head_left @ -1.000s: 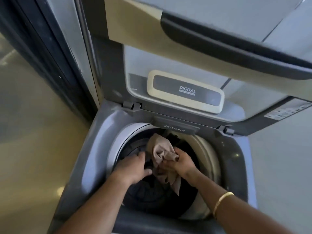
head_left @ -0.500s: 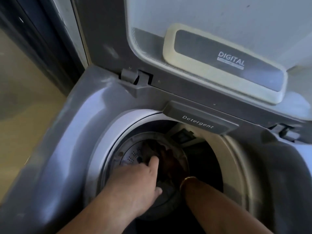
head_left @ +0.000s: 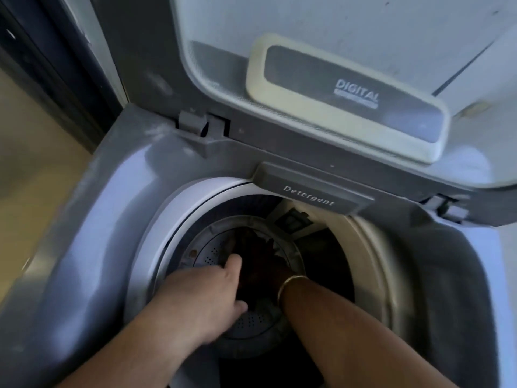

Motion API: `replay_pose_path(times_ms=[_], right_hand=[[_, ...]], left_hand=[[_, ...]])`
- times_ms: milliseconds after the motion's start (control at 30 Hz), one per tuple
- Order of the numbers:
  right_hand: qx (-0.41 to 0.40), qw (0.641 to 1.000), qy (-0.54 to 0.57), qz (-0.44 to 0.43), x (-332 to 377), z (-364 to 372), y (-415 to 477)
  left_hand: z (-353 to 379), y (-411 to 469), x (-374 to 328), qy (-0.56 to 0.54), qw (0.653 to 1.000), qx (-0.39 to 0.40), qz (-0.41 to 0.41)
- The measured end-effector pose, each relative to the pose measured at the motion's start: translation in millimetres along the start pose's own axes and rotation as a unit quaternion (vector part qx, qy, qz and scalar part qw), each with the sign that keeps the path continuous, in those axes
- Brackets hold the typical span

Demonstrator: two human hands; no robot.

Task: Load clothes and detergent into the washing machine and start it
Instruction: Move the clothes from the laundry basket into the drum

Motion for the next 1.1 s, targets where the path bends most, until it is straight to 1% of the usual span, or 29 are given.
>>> replay_pose_path(times_ms=[33,133,167,200,333,400,500,567,667,733,800,867,933,1033,1100], right_hand=[[-0.010,1.000,-0.005,0.001,1,-9,-7],[-0.016,0.992,0.074,0.105,-1,-51,-42],[-0.029,0.985,0.110,0.131,-5,-63,-52],[-0.052,0.980,0.121,0.147,-6,-84,-70],[-0.153,0.966,0.166,0.126,2,-139,-129],[-0.202,0.952,0.198,0.114,7,-168,-166],[-0.284,0.925,0.235,0.087,0,-208,-231],[-0.341,0.903,0.254,0.067,-8,-231,-272],[-0.431,0.855,0.283,0.051,-45,-254,-343],[-0.476,0.827,0.294,0.051,-74,-261,-383],[-0.515,0.799,0.301,0.066,-119,-258,-421],[-0.543,0.774,0.313,0.091,-169,-247,-451],[-0.549,0.762,0.313,0.141,-223,-224,-469],[-0.510,0.775,0.300,0.220,-294,-177,-472],[-0.472,0.786,0.295,0.271,-350,-131,-466]], left_hand=[[-1,1,1,-0.004,1.000,-0.004,-0.005],[-10,1,0,-0.013,0.999,-0.038,-0.006],[-12,0,-2,-0.016,0.999,-0.046,-0.003],[-17,-3,-8,-0.017,0.998,-0.054,0.002],[-37,-16,-31,-0.024,0.996,-0.087,0.015],[-49,-25,-48,-0.036,0.992,-0.117,0.027],[-69,-37,-94,-0.075,0.980,-0.177,0.052],[-83,-43,-124,-0.108,0.968,-0.219,0.065],[-104,-53,-193,-0.149,0.945,-0.274,0.095],[-112,-60,-233,-0.176,0.932,-0.297,0.110],[-113,-63,-286,-0.187,0.921,-0.312,0.142],[-106,-58,-335,-0.191,0.916,-0.309,0.171],[-84,-40,-383,-0.186,0.926,-0.273,0.183],[-41,-2,-434,-0.196,0.944,-0.197,0.179],[6,34,-475,-0.181,0.956,-0.137,0.184]])
Point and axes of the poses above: each hand's wrist, its own y-axis towards the middle knuckle, its own z-axis out of the palm, x = y × z, the point moved 8 cm from there along y, towards the middle knuckle, and after that the axes turned 11 degrees about -x, right-handed, at the moved point
